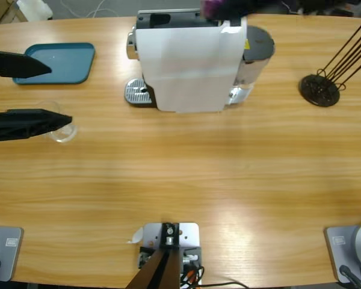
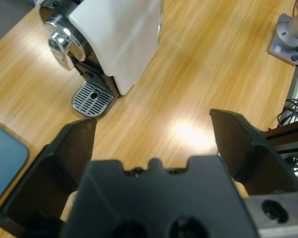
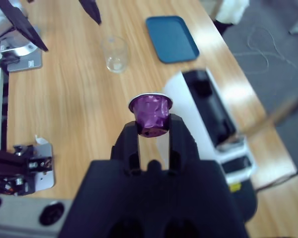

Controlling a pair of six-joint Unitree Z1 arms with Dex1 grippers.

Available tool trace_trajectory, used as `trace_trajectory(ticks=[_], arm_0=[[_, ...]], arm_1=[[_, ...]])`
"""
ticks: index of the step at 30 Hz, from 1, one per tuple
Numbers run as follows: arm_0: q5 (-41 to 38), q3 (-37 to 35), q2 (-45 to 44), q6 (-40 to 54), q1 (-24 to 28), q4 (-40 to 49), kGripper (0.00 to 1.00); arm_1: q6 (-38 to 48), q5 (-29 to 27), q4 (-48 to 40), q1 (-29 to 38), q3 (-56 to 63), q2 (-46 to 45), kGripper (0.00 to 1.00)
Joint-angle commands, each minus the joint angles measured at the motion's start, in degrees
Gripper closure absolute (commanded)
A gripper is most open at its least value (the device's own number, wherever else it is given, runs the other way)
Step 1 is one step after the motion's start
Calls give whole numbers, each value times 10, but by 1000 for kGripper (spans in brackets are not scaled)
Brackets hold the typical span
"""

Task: Pour coffee

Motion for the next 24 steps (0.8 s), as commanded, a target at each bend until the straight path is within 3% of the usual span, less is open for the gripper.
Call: trace_trajectory(ticks=[1,6,15,24], arm_0=[[9,23,-34,-10,23,-3,18],[9,27,-40,-10,29,-3,18],[8,34,-41,-11,33,-3,18],[8,41,-44,-11,33,-3,18]], arm_1=[[-45,3,38,21,-128,159,1000],[-47,-7,18,15,-146,209,1000],[-52,-69,-22,-4,-139,213,1000],[-52,-45,-61,-18,-103,235,1000]])
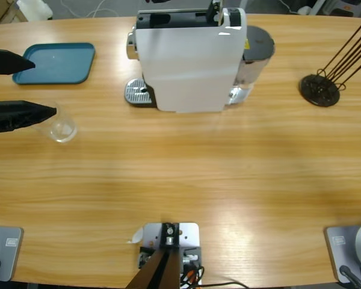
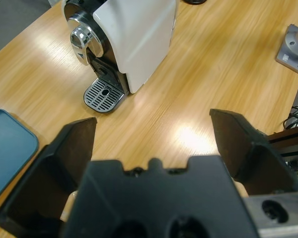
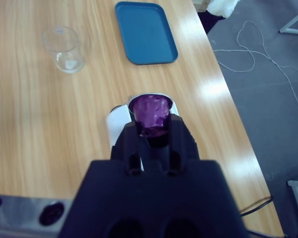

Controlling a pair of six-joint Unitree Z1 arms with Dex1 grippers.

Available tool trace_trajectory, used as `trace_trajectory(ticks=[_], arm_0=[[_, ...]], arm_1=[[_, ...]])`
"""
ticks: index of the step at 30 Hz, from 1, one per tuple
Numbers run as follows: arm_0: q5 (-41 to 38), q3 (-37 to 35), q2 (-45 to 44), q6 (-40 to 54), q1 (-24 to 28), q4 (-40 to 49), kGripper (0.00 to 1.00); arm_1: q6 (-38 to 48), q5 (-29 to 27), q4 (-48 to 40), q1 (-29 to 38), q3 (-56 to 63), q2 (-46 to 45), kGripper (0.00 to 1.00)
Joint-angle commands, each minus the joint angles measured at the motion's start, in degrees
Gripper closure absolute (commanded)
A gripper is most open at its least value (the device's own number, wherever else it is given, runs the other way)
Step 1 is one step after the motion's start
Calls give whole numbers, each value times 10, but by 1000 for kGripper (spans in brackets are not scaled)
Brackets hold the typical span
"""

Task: Pour coffee

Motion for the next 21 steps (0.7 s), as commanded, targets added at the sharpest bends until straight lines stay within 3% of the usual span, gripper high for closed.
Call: trace_trajectory(ticks=[1,8,21], arm_0=[[6,27,-20,-5,7,-3,18],[7,33,-19,-5,8,-4,18],[7,45,-28,-7,15,-4,18]], arm_1=[[-8,15,-44,-21,47,42,1000],[-8,34,-49,-32,56,49,1000],[-3,16,-46,-32,54,67,1000]])
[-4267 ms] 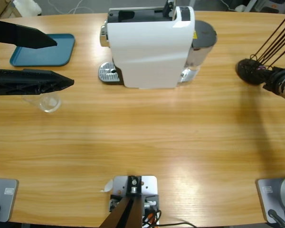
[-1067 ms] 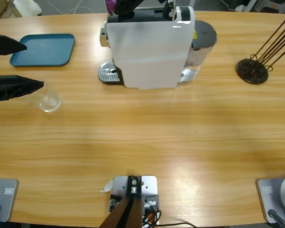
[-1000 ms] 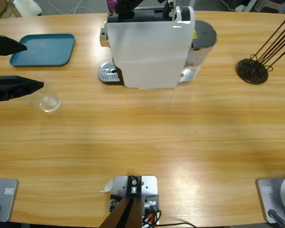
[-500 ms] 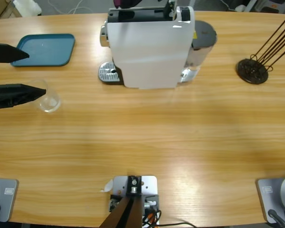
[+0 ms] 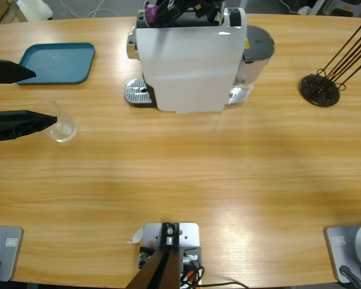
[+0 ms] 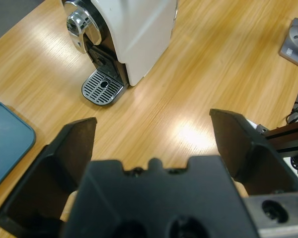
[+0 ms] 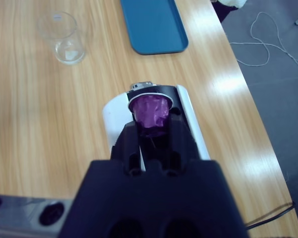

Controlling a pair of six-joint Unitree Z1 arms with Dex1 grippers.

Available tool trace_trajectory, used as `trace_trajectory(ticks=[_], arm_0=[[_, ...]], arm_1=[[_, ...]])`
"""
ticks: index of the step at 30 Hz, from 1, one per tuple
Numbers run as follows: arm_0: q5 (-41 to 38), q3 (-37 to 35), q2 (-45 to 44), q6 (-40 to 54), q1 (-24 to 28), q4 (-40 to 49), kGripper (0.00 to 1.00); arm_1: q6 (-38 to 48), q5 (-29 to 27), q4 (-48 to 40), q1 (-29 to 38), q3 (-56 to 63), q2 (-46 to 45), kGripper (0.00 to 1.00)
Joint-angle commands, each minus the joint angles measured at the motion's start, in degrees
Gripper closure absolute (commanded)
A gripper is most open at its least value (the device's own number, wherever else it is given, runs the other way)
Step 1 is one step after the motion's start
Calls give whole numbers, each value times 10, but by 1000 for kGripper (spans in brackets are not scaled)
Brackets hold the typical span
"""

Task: Pour coffee

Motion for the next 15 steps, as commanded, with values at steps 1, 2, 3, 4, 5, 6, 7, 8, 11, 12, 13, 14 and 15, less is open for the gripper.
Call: trace_trajectory(ticks=[1,2,3,4,5,6,7,8,11,12,13,14,15], arm_0=[[7,28,-21,-6,11,-4,18],[7,28,-21,-6,12,-4,18],[7,28,-20,-6,12,-4,18],[6,28,-20,-6,12,-5,18],[6,28,-20,-6,12,-5,18],[6,28,-19,-6,12,-5,18],[6,28,-19,-6,12,-5,18],[6,28,-18,-6,12,-5,18],[6,28,-17,-6,12,-8,18],[5,28,-16,-7,12,-8,18],[5,28,-15,-7,12,-8,18],[4,27,-14,-7,12,-9,18],[4,28,-14,-7,12,-10,18]], arm_1=[[-2,-14,-3,-17,16,38,905],[-1,-19,0,-17,15,38,610],[0,-26,0,-17,15,35,426],[2,-35,0,-16,14,32,282],[3,-50,0,-12,11,26,150],[3,-61,0,-8,9,21,89],[3,-70,0,-4,6,16,54],[3,-75,0,-1,4,10,46],[4,-90,0,14,-4,-9,46],[5,-93,2,20,-9,-16,46],[6,-96,4,25,-15,-23,46],[9,-97,5,31,-22,-30,55],[17,-96,5,40,-28,-39,115]])
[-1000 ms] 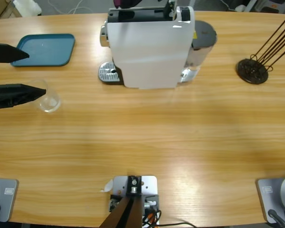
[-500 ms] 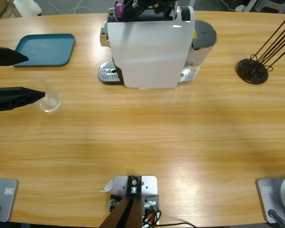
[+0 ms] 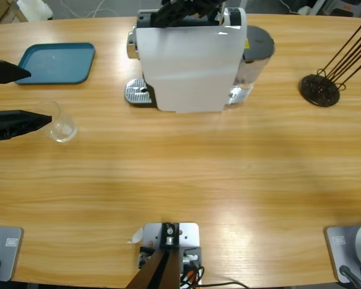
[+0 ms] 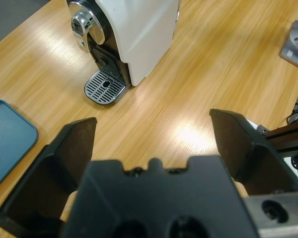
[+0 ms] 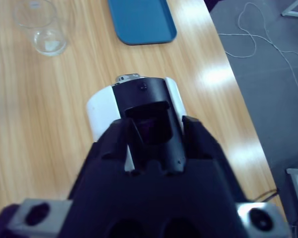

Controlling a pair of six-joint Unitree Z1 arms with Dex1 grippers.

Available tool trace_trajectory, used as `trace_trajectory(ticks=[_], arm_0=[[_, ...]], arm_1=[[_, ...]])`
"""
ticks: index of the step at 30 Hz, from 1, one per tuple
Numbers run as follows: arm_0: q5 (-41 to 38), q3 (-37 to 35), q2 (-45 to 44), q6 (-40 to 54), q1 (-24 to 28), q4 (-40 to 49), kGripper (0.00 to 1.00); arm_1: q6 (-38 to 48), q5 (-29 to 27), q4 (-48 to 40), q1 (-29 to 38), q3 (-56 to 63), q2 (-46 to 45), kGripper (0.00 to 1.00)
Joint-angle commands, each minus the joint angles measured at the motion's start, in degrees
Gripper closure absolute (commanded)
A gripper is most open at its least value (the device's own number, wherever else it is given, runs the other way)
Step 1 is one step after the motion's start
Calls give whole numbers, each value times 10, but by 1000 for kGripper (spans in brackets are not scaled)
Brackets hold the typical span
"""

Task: Pour coffee

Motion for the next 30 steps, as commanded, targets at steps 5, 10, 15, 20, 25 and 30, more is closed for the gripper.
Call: trace_trajectory(ticks=[5,10,15,20,25,30], arm_0=[[4,21,-4,-8,6,-18,18],[2,18,-6,-10,5,-18,18],[1,19,-11,-16,3,-18,18],[1,20,-11,-20,1,-18,18],[1,27,-16,-22,1,-18,18],[1,35,-21,-24,1,-18,18]], arm_1=[[118,-38,81,77,-59,-53,971],[277,-140,0,119,89,-120,1000],[389,-183,-47,121,221,-189,1000],[476,-286,-71,121,256,-237,1000],[491,-325,-111,81,228,-241,1000],[503,-330,-120,31,163,-201,1000]])
